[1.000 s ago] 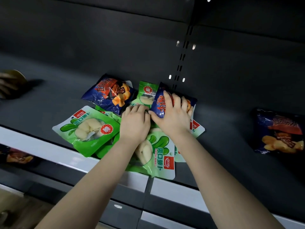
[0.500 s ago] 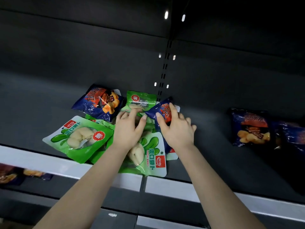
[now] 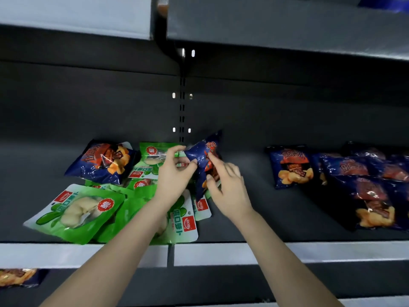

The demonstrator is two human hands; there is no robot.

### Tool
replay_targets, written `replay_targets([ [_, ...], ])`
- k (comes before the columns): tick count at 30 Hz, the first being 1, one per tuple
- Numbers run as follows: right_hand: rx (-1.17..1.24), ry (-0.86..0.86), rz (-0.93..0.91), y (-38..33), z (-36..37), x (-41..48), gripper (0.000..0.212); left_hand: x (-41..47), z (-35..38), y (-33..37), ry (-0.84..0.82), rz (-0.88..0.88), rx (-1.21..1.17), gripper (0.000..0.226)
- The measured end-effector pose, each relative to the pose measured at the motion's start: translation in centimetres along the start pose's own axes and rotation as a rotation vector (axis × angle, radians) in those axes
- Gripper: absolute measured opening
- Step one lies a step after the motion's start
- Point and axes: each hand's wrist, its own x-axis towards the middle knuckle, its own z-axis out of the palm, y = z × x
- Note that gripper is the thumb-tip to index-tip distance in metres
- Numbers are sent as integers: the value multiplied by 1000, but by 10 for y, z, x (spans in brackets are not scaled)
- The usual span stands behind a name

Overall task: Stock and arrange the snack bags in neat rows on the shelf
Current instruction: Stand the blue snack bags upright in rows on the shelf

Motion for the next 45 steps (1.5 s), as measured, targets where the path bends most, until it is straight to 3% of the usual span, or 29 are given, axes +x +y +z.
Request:
replay_targets([
  [3,-39,-28,-33,7,-8,-6,58,5,20,9,51,-37,-32,23],
  [6,-134,60,-13,20,-22,-12,66,11,41,13,16,-78,-88,16],
  [9,-125,135,123,36,-39,-14,86,11,60,21,-65,-93,-133,10],
  [13,-72,72,288,58,-52,-18,108,3,86,32,-203,-129,-253,11],
  [20,-147,268,385,91,-65,-33,99,-10,130,37,-346,-148,-256,17],
  [26,-235,294,457,128,-90,-36,94,-10,168,31,-303,-64,-15,34],
  [32,-312,186,510,161,-103,-39,94,-13,202,20,-365,-63,337,45],
  [37,-348,102,502,170,-104,-32,94,-13,226,23,-360,-69,488,46],
  [45,-360,50,477,183,-101,-20,89,-24,240,-1,-220,92,592,36],
])
